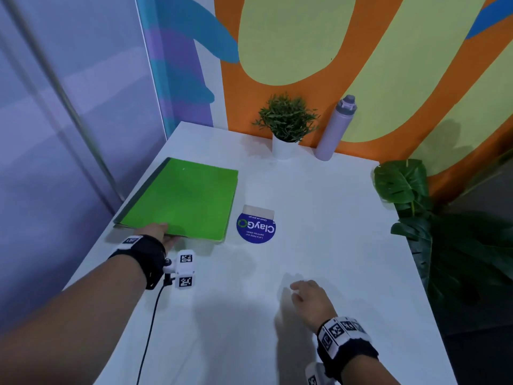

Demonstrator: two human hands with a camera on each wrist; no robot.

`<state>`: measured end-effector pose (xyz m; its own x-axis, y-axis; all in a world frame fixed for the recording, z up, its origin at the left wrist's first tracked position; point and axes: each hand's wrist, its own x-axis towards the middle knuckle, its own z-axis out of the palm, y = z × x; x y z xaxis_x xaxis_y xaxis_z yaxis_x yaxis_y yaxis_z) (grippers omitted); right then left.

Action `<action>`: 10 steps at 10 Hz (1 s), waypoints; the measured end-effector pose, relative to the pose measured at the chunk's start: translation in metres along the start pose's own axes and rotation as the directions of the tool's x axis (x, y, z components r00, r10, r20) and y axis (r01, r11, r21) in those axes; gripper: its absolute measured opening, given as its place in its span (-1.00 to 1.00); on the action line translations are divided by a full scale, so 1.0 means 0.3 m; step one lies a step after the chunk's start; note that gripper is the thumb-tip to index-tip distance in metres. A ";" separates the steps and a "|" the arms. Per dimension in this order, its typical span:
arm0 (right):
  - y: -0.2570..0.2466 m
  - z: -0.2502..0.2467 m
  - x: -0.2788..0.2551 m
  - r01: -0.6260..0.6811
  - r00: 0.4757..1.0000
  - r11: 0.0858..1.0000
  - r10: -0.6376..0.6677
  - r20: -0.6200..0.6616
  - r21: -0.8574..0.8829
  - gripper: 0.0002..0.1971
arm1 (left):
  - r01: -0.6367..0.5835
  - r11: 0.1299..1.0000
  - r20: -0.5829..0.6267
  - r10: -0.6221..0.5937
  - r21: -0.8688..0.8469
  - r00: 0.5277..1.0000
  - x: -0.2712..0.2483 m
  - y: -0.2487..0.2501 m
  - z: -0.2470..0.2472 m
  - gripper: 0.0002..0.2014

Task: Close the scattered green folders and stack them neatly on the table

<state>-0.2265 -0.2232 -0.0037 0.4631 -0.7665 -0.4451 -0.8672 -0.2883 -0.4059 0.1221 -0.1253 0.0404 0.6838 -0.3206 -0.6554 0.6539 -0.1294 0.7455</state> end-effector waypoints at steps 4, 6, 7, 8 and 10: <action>0.028 0.064 0.021 0.123 0.990 0.980 -0.133 -0.051 -0.154 -0.53 | -0.179 0.489 0.096 0.190 0.854 0.977 0.196 0.015 0.110 -0.58; 0.037 0.065 0.029 0.095 0.993 0.982 -0.106 -0.057 -0.163 -0.53 | -0.237 0.322 0.161 0.245 0.917 0.956 0.258 0.022 0.165 -0.49; 0.029 0.063 0.029 0.078 0.995 0.986 -0.086 -0.050 -0.150 -0.54 | -0.270 0.156 0.229 0.240 0.950 0.944 0.195 0.047 0.183 -0.52; 0.024 0.060 0.023 0.088 0.993 0.987 -0.097 -0.063 -0.136 -0.55 | -0.240 0.088 0.221 0.185 0.967 0.958 0.119 0.053 0.216 -0.58; 0.015 0.035 0.010 0.086 0.996 0.985 -0.084 0.026 -0.150 -0.55 | -0.281 0.234 0.235 0.207 0.931 0.950 0.041 0.066 0.247 -0.55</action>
<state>-0.2272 -0.2206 -0.0154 0.5385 -0.7245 -0.4302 -0.8415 -0.4365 -0.3182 0.1194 -0.2015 0.0561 0.7086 -0.5515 -0.4400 -0.3404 -0.8135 0.4715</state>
